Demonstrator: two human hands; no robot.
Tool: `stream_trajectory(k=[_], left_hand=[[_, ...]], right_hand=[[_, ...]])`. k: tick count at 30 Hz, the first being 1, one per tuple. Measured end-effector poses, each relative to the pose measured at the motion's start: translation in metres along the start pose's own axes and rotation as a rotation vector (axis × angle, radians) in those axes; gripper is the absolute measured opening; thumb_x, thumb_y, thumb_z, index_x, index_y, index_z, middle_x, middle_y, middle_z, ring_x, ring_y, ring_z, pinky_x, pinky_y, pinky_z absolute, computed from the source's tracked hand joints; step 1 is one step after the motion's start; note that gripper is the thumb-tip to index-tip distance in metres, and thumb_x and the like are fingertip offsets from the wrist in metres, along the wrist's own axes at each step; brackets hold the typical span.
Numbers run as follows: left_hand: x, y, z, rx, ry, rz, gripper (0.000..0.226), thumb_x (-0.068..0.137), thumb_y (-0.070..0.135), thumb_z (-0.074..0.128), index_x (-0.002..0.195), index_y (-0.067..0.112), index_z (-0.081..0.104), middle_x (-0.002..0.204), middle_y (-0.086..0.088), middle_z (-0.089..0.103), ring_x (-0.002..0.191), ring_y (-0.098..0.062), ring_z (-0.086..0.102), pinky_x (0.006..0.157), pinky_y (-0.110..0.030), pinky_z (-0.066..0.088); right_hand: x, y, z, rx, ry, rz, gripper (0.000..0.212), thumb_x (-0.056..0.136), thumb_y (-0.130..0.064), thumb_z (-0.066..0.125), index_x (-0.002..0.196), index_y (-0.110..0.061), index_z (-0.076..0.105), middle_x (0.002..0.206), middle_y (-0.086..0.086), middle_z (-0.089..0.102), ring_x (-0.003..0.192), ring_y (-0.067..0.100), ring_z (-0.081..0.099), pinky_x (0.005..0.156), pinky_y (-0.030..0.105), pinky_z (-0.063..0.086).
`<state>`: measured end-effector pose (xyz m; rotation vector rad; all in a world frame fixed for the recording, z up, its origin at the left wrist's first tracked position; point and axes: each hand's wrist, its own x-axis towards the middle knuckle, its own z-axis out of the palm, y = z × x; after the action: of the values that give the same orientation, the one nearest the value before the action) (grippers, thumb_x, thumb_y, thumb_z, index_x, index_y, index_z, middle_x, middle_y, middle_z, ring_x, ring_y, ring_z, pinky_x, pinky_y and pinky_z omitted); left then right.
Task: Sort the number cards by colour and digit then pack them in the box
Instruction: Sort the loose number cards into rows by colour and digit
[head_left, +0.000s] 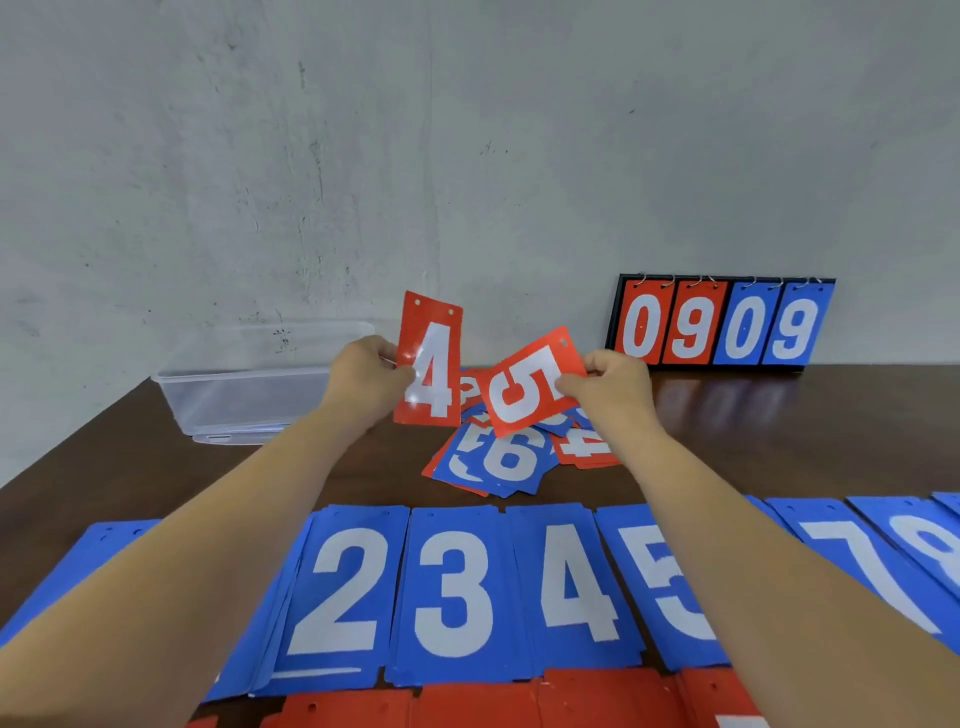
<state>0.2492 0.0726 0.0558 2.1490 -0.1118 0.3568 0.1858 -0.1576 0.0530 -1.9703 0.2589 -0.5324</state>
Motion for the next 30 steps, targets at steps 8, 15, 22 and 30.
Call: stream_trajectory(k=[8, 15, 22, 30], left_hand=[[-0.063, 0.036, -0.016, -0.188, -0.042, -0.103, 0.014, 0.085, 0.003, 0.064, 0.089, 0.015, 0.059, 0.089, -0.009, 0.069, 0.082, -0.026, 0.069, 0.077, -0.042, 0.059], [-0.148, 0.075, 0.002, -0.329, -0.138, -0.168, 0.015, 0.089, 0.0, 0.062, 0.101, 0.008, 0.062, 0.092, -0.007, 0.069, 0.078, -0.019, 0.069, 0.057, -0.023, 0.059], [-0.224, 0.096, 0.037, -0.397, -0.166, -0.232, 0.016, 0.089, 0.001, 0.062, 0.104, 0.006, 0.065, 0.1, -0.013, 0.071, 0.081, -0.02, 0.071, 0.069, -0.028, 0.06], [-0.302, 0.116, 0.064, -0.367, -0.127, -0.342, 0.023, 0.088, 0.006, 0.067, 0.11, 0.01, 0.066, 0.103, -0.011, 0.072, 0.087, -0.025, 0.071, 0.082, -0.04, 0.059]], right_hand=[[-0.029, -0.014, -0.067, 0.065, 0.004, -0.101, 0.027, 0.088, -0.021, 0.067, 0.088, 0.006, 0.061, 0.087, 0.023, 0.067, 0.079, 0.029, 0.069, 0.072, 0.041, 0.057], [-0.065, -0.005, -0.15, -0.035, -0.12, -0.103, 0.017, 0.093, -0.025, 0.063, 0.09, -0.008, 0.061, 0.059, 0.003, 0.061, 0.033, 0.007, 0.046, 0.041, 0.019, 0.042], [-0.101, 0.027, -0.235, -0.002, -0.284, 0.089, 0.012, 0.085, -0.012, 0.07, 0.095, -0.014, 0.063, 0.071, 0.004, 0.067, 0.044, 0.006, 0.052, 0.038, 0.015, 0.039], [-0.149, 0.064, -0.281, 0.069, -0.353, 0.184, 0.01, 0.084, -0.006, 0.071, 0.092, -0.01, 0.066, 0.077, 0.01, 0.068, 0.046, 0.007, 0.05, 0.038, 0.017, 0.035]])
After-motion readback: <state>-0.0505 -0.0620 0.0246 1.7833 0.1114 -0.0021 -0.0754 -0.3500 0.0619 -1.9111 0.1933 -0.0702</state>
